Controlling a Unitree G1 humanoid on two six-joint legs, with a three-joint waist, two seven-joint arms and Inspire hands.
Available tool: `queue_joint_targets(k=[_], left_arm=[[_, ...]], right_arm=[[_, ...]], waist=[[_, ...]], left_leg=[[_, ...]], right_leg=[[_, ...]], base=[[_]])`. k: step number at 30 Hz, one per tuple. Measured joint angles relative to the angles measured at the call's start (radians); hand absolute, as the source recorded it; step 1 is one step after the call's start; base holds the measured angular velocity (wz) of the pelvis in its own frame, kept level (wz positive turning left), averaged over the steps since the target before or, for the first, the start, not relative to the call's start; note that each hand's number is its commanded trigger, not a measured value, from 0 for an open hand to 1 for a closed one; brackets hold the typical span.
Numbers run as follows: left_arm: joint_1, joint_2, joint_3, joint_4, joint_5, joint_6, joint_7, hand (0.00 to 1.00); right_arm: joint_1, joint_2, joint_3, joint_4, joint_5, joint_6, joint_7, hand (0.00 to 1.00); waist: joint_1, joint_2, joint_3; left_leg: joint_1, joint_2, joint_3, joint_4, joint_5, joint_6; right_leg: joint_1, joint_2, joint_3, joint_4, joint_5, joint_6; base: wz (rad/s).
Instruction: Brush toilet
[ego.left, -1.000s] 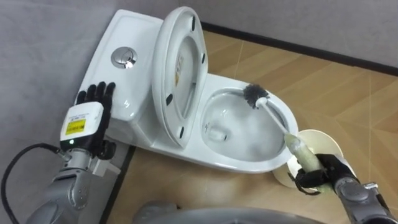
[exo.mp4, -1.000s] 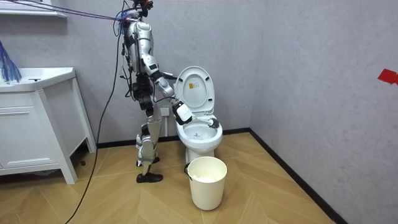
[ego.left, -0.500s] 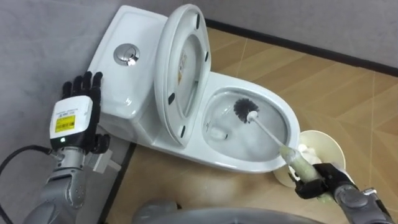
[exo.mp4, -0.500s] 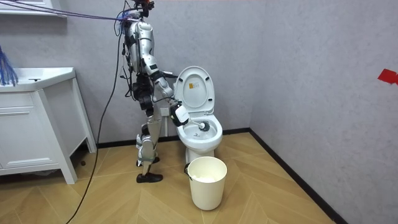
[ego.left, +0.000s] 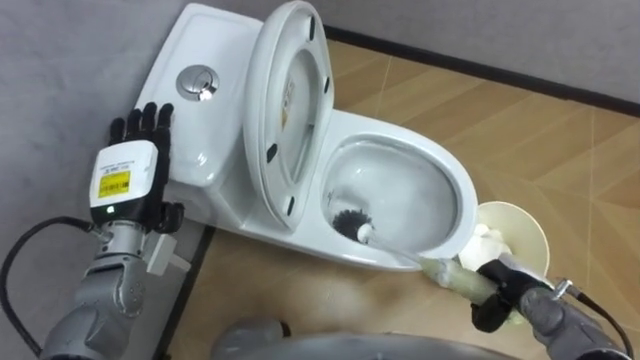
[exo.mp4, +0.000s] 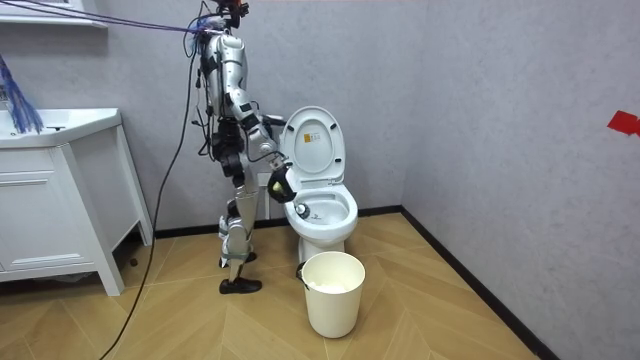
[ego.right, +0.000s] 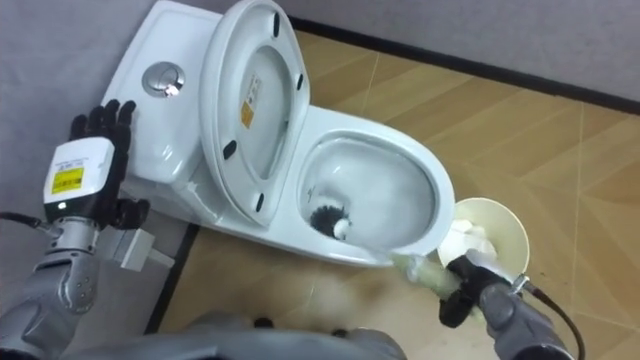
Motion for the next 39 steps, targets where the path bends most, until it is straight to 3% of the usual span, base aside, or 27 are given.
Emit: queue_joint_targets(k=[4, 7, 13, 16, 18, 20, 23, 28, 34, 37, 39], left_arm=[[-0.068, 0.0, -0.047, 0.074, -0.008, -0.001, -0.001, 0.0], [-0.117, -0.001, -0.075, 0.112, -0.008, -0.008, -0.002, 0.0], [-0.222, 0.002, -0.103, 0.22, -0.009, -0.044, 0.054, 0.0], [-0.303, 0.01, -0.142, 0.273, -0.01, -0.051, 0.087, 0.0], [-0.371, 0.014, -0.16, 0.295, -0.01, -0.055, 0.108, 0.0], [-0.426, 0.017, -0.19, 0.323, -0.019, -0.054, 0.125, 0.0], [-0.506, 0.043, -0.244, 0.343, -0.039, -0.05, 0.142, 0.0], [-0.6, 0.075, -0.298, 0.346, -0.044, -0.043, 0.181, 0.0], [-0.672, 0.09, -0.334, 0.322, -0.047, -0.041, 0.227, 0.0], [-0.676, 0.133, -0.354, 0.273, -0.053, -0.026, 0.259, 0.0], [-0.68, 0.169, -0.36, 0.244, -0.057, -0.022, 0.278, 0.0]], right_arm=[[-0.032, 0.0, 0.024, 0.003, -0.051, 0.001, -0.032, 1.0], [-0.059, -0.001, 0.031, 0.009, -0.071, 0.001, -0.05, 1.0], [-0.173, -0.013, 0.08, 0.079, -0.077, 0.001, -0.105, 1.0], [-0.268, -0.035, 0.128, 0.132, -0.071, 0.001, -0.124, 1.0], [-0.331, -0.058, 0.16, 0.141, -0.072, 0.003, -0.134, 1.0], [-0.373, -0.076, 0.187, 0.143, -0.073, 0.009, -0.142, 1.0], [-0.433, -0.111, 0.237, 0.14, -0.072, 0.022, -0.161, 1.0], [-0.529, -0.133, 0.276, 0.14, -0.065, 0.057, -0.191, 1.0], [-0.644, -0.165, 0.349, 0.143, 0.01, 0.11, -0.225, 1.0], [-0.694, -0.175, 0.358, 0.145, 0.064, 0.13, -0.236, 1.0], [-0.744, -0.175, 0.359, 0.172, 0.112, 0.133, -0.252, 1.0]], waist=[[-0.008, 0.003, 0.0023], [-0.009, 0.012, 0.0089], [0.001, 0.026, 0.0189], [0.008, 0.029, 0.0311], [0.025, 0.026, 0.0464], [0.03, 0.026, 0.0487], [0.039, 0.022, 0.053], [0.063, 0.014, 0.0711], [0.1, 0.008, 0.076], [0.106, -0.006, 0.0805], [0.106, -0.022, 0.0887]], left_leg=[[-0.033, 0.0, -0.001, 0.03, 0.0, 0.0], [-0.058, 0.001, -0.001, 0.033, 0.0, 0.0], [-0.178, 0.003, 0.0, 0.099, 0.0, 0.0], [-0.249, 0.003, -0.004, 0.142, 0.0, 0.0], [-0.327, 0.001, -0.002, 0.18, 0.005, 0.007], [-0.381, -0.002, -0.006, 0.208, 0.007, 0.01], [-0.467, -0.014, -0.012, 0.239, 0.021, 0.014], [-0.567, -0.016, -0.009, 0.243, 0.066, 0.013], [-0.67, -0.019, -0.025, 0.261, 0.091, -0.001], [-0.718, -0.017, -0.026, 0.272, 0.098, -0.008], [-0.743, -0.018, -0.024, 0.277, 0.106, -0.013]], right_leg=[[-0.018, -0.001, -0.003, 0.0, 0.001, -0.001], [-0.043, 0.002, -0.006, 0.004, 0.004, -0.004], [-0.169, -0.007, -0.001, 0.082, 0.003, -0.006], [-0.242, -0.017, -0.004, 0.137, -0.001, -0.011], [-0.321, -0.025, -0.004, 0.181, 0.001, -0.016], [-0.375, -0.037, -0.017, 0.223, -0.001, -0.019], [-0.464, -0.058, -0.03, 0.265, -0.001, -0.025], [-0.565, -0.073, -0.048, 0.287, 0.023, -0.042], [-0.67, -0.085, -0.058, 0.331, 0.029, -0.061], [-0.723, -0.087, -0.058, 0.358, 0.025, -0.072], [-0.757, -0.089, -0.052, 0.38, 0.024, -0.081]], base=[[0.01], [0.0], [0.0], [0.07], [-0.02], [0.05], [0.07], [0.07], [0.08], [0.04], [0.0]])
